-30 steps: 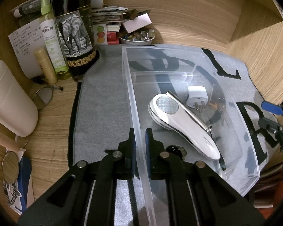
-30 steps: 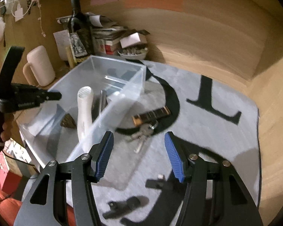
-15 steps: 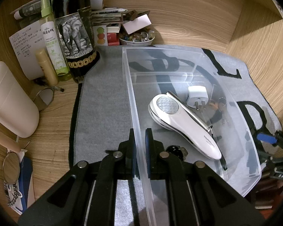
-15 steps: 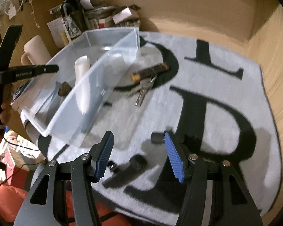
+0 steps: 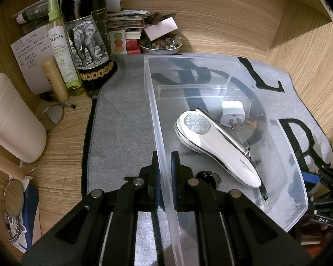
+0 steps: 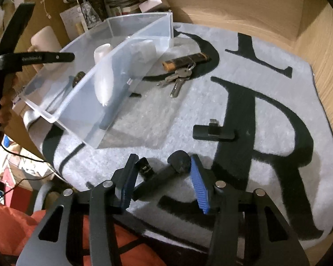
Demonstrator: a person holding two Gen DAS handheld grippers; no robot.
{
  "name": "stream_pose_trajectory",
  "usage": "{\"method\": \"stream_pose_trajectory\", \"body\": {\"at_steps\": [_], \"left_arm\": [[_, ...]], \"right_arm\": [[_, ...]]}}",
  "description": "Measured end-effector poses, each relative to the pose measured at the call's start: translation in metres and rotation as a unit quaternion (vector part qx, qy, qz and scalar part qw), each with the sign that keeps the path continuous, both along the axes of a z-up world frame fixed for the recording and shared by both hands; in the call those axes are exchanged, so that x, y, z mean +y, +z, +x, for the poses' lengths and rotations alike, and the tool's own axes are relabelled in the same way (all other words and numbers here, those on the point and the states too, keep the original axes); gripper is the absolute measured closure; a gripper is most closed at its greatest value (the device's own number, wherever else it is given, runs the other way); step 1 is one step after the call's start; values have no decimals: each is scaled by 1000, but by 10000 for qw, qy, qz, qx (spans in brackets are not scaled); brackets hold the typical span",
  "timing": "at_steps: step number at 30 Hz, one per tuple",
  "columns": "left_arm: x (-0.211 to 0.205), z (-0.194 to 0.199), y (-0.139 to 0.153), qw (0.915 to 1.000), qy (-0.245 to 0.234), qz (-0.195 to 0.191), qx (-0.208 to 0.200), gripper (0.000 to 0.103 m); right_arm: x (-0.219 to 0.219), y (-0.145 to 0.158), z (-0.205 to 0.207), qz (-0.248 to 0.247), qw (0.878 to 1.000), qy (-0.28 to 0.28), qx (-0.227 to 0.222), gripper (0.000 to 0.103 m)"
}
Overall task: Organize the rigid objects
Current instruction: 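Close the right tool on the black plug adapter, then carry the black adapter into the clear box and open the right tool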
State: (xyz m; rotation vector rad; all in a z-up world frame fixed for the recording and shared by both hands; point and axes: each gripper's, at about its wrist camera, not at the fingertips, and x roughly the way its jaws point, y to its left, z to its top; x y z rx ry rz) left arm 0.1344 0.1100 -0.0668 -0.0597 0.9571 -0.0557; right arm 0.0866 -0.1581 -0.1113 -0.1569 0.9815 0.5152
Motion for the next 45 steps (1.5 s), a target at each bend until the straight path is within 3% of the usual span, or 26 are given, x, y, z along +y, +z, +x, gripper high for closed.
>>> {"method": "stream_pose_trajectory", "body": {"at_steps": [15,26,35,45], "left_arm": [[0,0,0,10000,-4,5,-5,95],[0,0,0,10000,-1,-1,-12,95],[0,0,0,10000,-3,0,-16,95],[0,1,0,10000,-5,-13,-23,95]], "right_arm": [[-4,39,19,200,9976,-202,-635,61],[27,75,34,42,9925,253,-1194,61],[63,96,46,200,9869,732,-1423,61],[112,89,58,120,9835,1238,-1317,61]]}}
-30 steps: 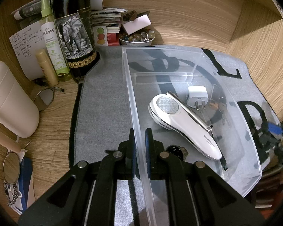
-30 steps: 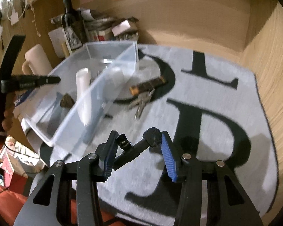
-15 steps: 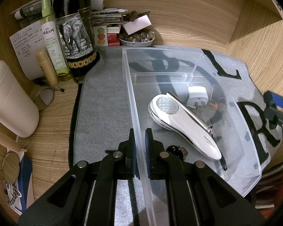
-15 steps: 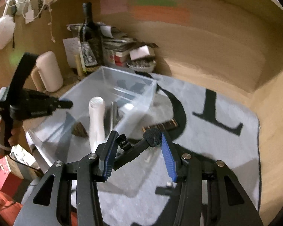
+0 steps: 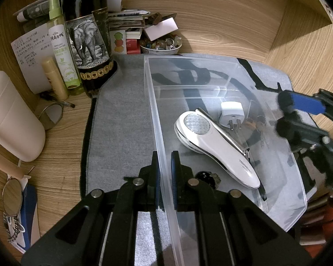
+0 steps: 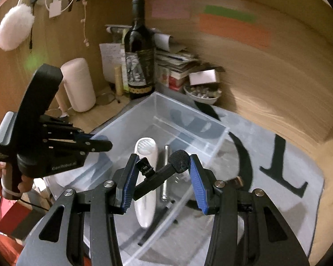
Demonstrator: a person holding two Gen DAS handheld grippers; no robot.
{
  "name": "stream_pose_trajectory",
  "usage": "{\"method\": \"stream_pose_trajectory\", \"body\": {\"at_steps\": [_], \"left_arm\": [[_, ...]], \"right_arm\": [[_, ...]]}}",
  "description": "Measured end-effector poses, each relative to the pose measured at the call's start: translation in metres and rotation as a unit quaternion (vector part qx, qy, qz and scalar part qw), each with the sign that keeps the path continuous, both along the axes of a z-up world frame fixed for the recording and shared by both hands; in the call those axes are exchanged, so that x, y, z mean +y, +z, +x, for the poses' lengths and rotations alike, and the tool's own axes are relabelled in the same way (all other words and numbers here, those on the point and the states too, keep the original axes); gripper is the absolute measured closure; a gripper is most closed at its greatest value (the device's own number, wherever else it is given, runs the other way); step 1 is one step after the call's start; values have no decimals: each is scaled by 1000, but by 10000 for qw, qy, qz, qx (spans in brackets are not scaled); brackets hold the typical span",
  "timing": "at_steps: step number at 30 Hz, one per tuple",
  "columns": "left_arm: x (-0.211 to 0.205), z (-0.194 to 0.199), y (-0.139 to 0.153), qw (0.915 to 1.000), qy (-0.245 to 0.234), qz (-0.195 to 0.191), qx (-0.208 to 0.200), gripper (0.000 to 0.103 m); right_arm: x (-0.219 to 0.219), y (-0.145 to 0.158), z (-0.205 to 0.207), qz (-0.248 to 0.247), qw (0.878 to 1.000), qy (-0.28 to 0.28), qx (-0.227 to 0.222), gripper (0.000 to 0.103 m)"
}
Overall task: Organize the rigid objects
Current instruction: 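Carry the black adapter into the clear box and open the right tool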
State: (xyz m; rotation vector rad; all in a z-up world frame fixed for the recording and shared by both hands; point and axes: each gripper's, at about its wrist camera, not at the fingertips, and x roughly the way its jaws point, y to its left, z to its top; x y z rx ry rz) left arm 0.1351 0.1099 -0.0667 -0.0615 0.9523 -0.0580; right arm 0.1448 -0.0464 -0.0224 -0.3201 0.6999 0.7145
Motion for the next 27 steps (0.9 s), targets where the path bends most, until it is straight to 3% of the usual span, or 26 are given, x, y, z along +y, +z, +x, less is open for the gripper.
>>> {"method": "stream_pose_trajectory", "body": {"at_steps": [13,27], "left_arm": [[-2,1,-1,10000,2,-1,-12,95],[-1,0,-1,10000,2,-8,-12,95]], "right_arm": [[32,-43,9,-351,9957,456,729,61],[34,-51,8,-551,9946,438,758,59]]}}
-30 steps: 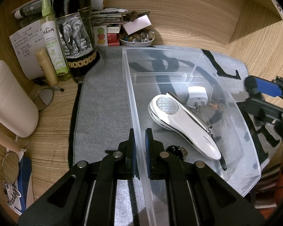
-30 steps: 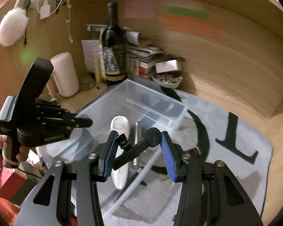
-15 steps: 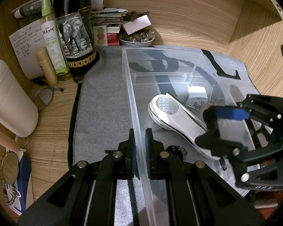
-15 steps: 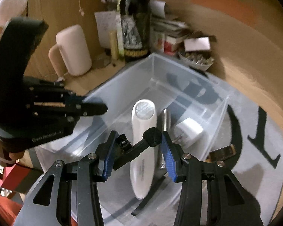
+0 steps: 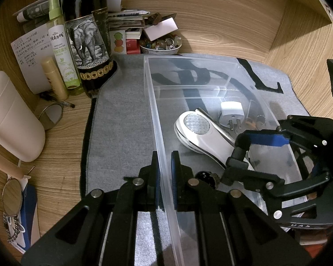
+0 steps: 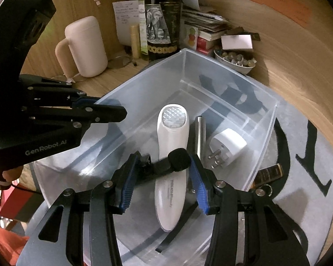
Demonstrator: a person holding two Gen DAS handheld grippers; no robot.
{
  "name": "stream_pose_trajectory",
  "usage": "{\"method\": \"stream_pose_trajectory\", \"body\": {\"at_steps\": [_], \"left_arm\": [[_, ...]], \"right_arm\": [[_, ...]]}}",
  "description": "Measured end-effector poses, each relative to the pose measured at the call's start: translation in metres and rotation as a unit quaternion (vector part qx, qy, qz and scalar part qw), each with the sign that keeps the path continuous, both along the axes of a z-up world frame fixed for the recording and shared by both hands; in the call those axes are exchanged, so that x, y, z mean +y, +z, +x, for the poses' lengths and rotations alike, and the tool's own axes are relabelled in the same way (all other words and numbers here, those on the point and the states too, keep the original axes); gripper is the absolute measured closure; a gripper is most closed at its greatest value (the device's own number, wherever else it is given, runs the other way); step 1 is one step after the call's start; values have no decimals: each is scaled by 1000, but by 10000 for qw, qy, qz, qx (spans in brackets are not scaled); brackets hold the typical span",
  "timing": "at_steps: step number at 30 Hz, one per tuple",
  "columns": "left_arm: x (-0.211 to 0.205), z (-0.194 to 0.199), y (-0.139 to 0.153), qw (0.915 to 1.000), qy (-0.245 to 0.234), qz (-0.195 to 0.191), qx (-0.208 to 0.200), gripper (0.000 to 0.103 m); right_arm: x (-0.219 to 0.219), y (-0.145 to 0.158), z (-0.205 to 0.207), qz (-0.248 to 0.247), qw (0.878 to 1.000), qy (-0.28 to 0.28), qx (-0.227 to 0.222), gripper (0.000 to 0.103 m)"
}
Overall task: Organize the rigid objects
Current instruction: 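Carry the black adapter into the clear box and open the right tool, then move the right tool back and grasp the small black USB plug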
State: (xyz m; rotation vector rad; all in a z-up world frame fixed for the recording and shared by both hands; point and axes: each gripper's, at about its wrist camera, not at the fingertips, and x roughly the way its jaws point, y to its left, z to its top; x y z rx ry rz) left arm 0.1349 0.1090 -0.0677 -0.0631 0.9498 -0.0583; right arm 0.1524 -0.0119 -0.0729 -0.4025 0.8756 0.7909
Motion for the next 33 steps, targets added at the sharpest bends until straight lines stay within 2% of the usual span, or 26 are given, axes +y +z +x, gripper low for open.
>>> {"method": "stream_pose_trajectory", "body": {"at_steps": [4,18,20,22,28,33], "left_arm": [[0,0,0,10000,1,-6,1,95],[0,-1,-1,10000,2,4,-4,95],[0,-1,-1,10000,-1,11,-5,95],[0,-1,-1,10000,-2,20,-5,95],[1,-1,-1,10000,-1,25,-6,95],[1,-2,-1,10000,-4,34,-10,95]], "right_arm": [[-3,3,-1,15,10000,-37,-80,50],[-27,29,-1,165,9980,-281,-545,47],[-34,34,-1,191,9970,-383,-648,39],[-41,38,-2,240,9958,-476,-745,36],[-75,47,-2,376,9910,-913,-905,36],[-117,46,4,389,9837,-1492,-926,36]]}}
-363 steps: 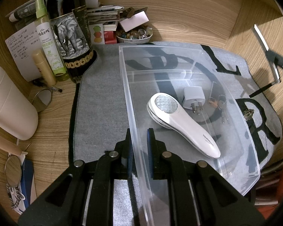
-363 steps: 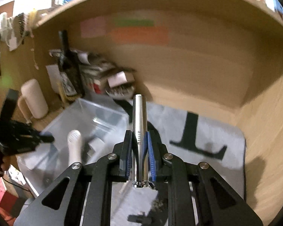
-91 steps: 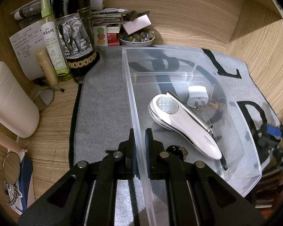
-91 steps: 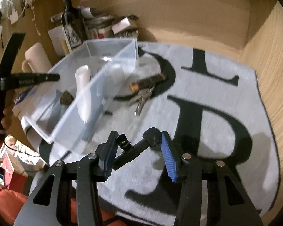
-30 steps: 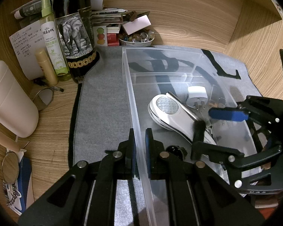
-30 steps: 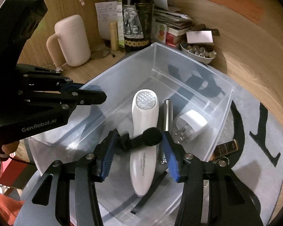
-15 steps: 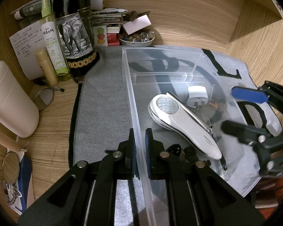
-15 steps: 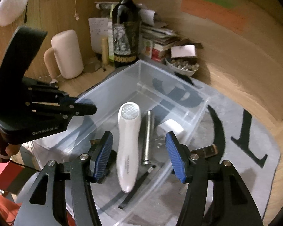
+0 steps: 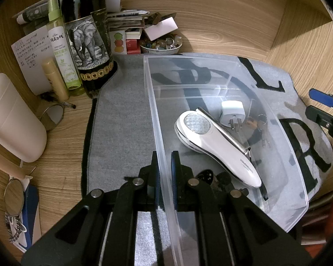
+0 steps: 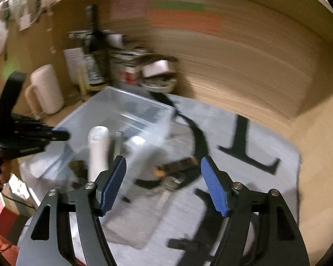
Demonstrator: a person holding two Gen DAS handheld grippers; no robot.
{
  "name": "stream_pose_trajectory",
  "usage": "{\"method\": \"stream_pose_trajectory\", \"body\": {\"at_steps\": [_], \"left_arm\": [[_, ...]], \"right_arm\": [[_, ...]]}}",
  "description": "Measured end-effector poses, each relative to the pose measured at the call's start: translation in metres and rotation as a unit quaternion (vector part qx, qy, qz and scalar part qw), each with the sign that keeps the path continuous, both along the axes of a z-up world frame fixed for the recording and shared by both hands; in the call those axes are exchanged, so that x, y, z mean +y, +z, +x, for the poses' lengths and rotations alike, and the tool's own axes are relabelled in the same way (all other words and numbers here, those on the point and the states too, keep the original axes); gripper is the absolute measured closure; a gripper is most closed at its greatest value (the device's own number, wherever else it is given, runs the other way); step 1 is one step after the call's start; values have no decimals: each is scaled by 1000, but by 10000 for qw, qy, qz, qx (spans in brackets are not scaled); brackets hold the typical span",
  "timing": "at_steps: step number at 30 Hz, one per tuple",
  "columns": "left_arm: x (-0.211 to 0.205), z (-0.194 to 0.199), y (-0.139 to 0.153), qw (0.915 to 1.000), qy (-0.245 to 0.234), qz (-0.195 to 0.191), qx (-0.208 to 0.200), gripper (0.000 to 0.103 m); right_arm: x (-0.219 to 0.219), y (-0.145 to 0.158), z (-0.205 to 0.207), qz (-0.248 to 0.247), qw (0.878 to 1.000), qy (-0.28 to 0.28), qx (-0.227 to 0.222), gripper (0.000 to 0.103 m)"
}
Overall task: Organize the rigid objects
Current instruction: 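Move the right tool back and grasp the small black USB plug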
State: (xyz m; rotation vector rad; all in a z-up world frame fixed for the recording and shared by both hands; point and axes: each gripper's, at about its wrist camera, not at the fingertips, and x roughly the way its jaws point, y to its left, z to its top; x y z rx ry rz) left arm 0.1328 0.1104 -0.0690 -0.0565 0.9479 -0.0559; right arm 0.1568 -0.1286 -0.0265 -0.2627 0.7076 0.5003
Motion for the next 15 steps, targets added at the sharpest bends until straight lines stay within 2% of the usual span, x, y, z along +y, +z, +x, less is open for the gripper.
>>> {"method": "stream_pose_trajectory", "body": {"at_steps": [5,8,15], "left_arm": [[1,0,0,10000,1,1,-6,95],[1,0,0,10000,3,-8,-1,95],[1,0,0,10000,5,-7,0,95]], "right_arm": [[-34,-18,10,-143,9980,-570,231,36],[-50,-39,14,-150,9950,-782,604,36],[-60,-74,-4,27,9901,-752,1189,36]]}}
